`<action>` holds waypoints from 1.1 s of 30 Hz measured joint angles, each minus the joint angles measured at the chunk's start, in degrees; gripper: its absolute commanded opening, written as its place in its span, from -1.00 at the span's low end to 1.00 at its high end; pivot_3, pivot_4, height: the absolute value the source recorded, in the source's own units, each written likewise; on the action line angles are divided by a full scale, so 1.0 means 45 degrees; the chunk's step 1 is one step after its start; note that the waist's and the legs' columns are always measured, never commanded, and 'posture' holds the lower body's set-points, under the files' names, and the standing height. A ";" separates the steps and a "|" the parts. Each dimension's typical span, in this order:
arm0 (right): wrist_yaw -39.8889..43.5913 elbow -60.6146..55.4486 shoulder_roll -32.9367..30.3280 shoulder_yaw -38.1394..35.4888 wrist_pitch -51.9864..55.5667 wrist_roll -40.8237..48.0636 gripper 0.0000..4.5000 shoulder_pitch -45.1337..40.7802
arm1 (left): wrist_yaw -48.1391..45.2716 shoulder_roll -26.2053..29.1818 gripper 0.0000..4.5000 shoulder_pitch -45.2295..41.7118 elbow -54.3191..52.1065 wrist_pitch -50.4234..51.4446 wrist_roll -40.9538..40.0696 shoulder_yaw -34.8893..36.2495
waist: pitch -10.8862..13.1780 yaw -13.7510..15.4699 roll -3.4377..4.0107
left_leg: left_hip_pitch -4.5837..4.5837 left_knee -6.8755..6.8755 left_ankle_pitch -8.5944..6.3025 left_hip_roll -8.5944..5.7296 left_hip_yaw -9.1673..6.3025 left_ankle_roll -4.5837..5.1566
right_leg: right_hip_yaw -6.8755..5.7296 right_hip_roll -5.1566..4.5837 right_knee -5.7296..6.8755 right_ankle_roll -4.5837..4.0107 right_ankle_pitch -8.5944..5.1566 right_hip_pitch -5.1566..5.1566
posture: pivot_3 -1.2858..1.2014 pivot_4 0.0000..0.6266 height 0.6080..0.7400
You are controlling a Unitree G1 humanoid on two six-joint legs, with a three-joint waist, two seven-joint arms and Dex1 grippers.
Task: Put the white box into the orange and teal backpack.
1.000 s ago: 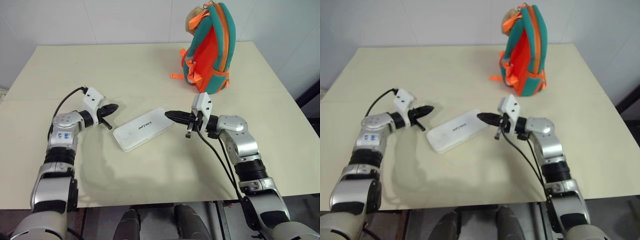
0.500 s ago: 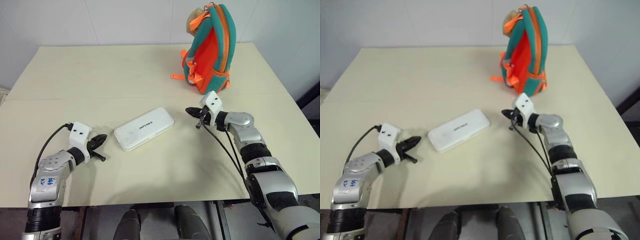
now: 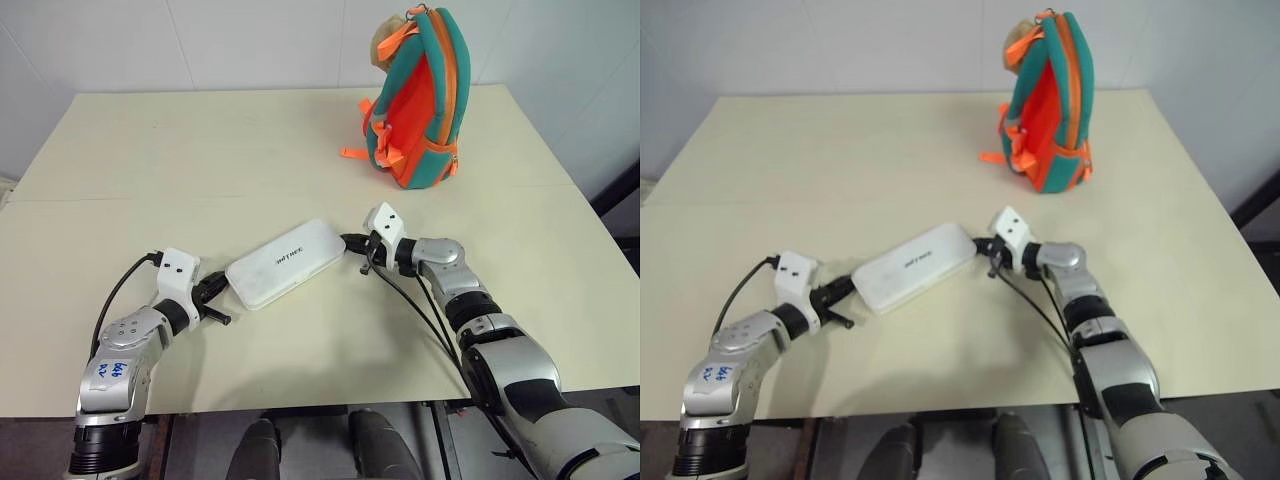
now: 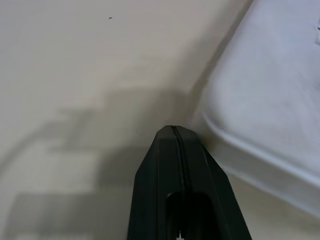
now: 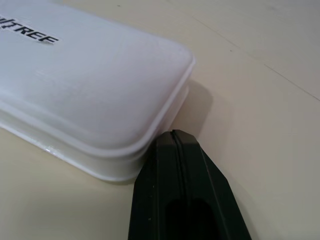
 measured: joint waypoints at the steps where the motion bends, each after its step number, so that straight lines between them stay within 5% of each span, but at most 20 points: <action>1: 0.0160 -0.0396 0.0001 0.0005 0.0144 0.0059 -0.99 0.0224 | 0.0007 0.0000 -1.00 -0.0002 -0.0006 0.0005 -0.0010 -0.0021 | 0.0000 0.0002 0.0000 | 0.0000 0.0000 0.0000 0.0000 0.0000 0.0000 | 0.0000 0.0000 0.0001 0.0000 0.0000 0.0000 | 0.03 -0.52 1.00; 12: 0.0927 -0.5790 -0.1194 0.0137 0.2964 0.0571 -0.99 0.3153 | -0.0103 0.0259 -1.00 -0.0642 0.0539 -0.0046 0.0077 -0.0527 | 0.0000 0.0252 0.0000 | 0.0000 0.0020 0.0000 -0.0002 -0.0001 0.0000 | 0.0000 0.0002 -0.0002 0.0000 0.0002 0.0003 | 0.03 -0.52 1.00; 21: 0.0573 -0.5618 -0.1033 0.0146 0.3089 0.0692 -0.99 0.2995 | 0.0805 0.0595 -1.00 0.1649 -0.2243 0.1831 -0.0446 0.1048 | 0.0000 0.0150 -0.0001 | -0.0008 -0.0016 -0.0005 0.0005 0.0003 -0.0003 | 0.0001 -0.0002 -0.0062 -0.0002 0.0003 0.0008 | 0.03 -0.52 1.00; 33: 0.0296 -0.2785 -0.0465 0.0251 0.1589 0.0644 -0.99 0.1521 | 0.2151 -0.1030 -1.00 0.3408 -0.6407 0.5036 -0.2231 0.1956 | 0.0001 0.0149 -0.0004 | 0.0011 0.0027 -0.0007 0.0007 0.0001 0.0000 | -0.0006 0.0005 -0.0154 0.0002 0.0033 0.0083 | 0.03 -0.52 1.00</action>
